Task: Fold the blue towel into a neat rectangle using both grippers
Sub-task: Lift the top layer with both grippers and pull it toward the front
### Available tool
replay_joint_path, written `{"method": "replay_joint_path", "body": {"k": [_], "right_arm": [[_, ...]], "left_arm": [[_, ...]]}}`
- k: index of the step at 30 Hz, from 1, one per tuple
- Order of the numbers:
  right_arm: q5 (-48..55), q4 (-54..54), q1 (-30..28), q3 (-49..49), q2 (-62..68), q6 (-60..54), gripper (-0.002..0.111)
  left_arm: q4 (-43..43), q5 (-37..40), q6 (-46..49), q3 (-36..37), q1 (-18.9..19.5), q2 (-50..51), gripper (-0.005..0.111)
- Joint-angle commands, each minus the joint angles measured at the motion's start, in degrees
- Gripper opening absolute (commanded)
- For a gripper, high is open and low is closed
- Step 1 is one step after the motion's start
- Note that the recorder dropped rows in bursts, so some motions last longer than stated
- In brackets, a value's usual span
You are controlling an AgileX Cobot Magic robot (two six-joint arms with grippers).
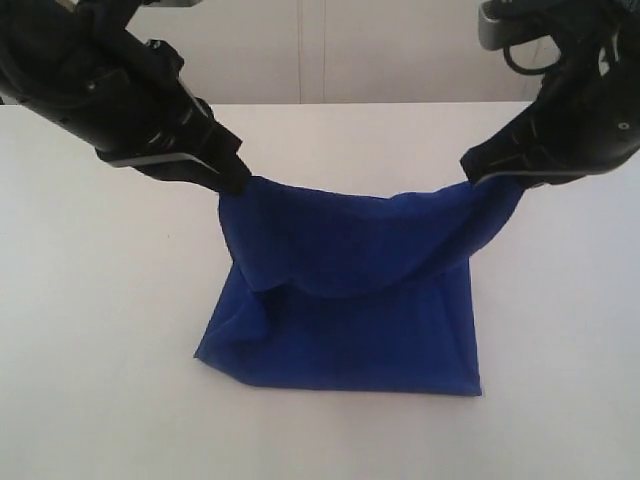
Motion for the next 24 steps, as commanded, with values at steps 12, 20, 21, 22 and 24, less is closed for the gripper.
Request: {"method": "replay_joint_path", "body": {"k": [12,20,21,22,24], "right_arm": [[-0.1,0.7,5.1,9.2,-12.3,-1.0,0.0],[2.7,2.8,11.9,12.0,-20.5,1.1,0.0],[3.4,3.4,12.2,12.0,-21.1,1.1,0.0],[4.5,4.2,13.0,12.0,-22.9,0.8,0.0],[5.1,5.9,14.0,12.0,-25.9,-0.2,0.0]], "left_arm": [[0.0,2.3,-1.4,13.7,-0.1,-13.2,0.0],[-2.7,4.2,-1.4,21.0,-0.1,-24.4,0.0],[-3.3,4.6,-1.3,21.2,-0.1,-25.2,0.0],[-5.0,5.5,-1.1,21.3,-0.1,-26.5,0.0],[-8.4,7.1,-0.8,21.3,-0.1,-28.7,0.0]]}}
